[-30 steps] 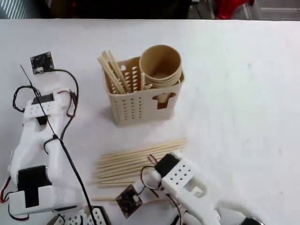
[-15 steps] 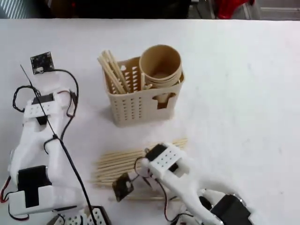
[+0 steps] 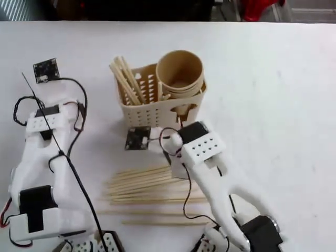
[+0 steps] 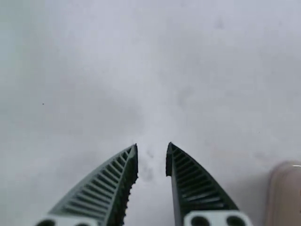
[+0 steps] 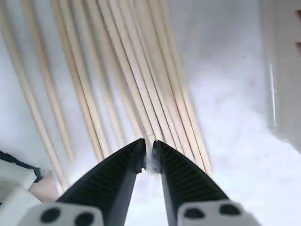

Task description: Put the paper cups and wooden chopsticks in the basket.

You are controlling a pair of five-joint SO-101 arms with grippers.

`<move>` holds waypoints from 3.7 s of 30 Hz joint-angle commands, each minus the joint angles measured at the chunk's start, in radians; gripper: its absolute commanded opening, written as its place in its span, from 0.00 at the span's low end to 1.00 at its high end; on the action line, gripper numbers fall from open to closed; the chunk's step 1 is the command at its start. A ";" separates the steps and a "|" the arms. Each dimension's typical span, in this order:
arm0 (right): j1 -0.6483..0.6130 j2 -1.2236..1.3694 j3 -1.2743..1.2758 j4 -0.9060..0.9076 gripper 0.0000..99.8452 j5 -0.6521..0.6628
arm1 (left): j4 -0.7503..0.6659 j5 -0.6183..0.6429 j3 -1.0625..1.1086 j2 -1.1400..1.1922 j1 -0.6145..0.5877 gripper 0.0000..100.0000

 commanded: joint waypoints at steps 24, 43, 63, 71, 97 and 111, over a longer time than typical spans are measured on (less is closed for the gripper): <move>-0.414 -0.429 0.540 0.048 0.03 0.261 | -0.066 -0.012 -0.012 -0.013 -0.051 0.12; -0.231 0.099 0.299 -0.130 0.02 0.250 | -0.066 -0.012 -0.011 -0.013 -0.053 0.12; -0.051 -0.111 0.127 -0.087 0.02 -0.015 | -0.068 -0.012 -0.009 -0.012 -0.048 0.12; 0.005 -0.357 0.232 -0.242 0.02 -0.245 | -0.068 -0.012 -0.008 -0.012 -0.048 0.12; 0.019 0.133 0.238 -0.506 0.14 -0.089 | -0.068 -0.012 -0.008 -0.012 -0.048 0.12; 0.015 0.183 0.232 -0.498 0.02 -0.087 | -0.068 -0.012 -0.008 -0.012 -0.047 0.12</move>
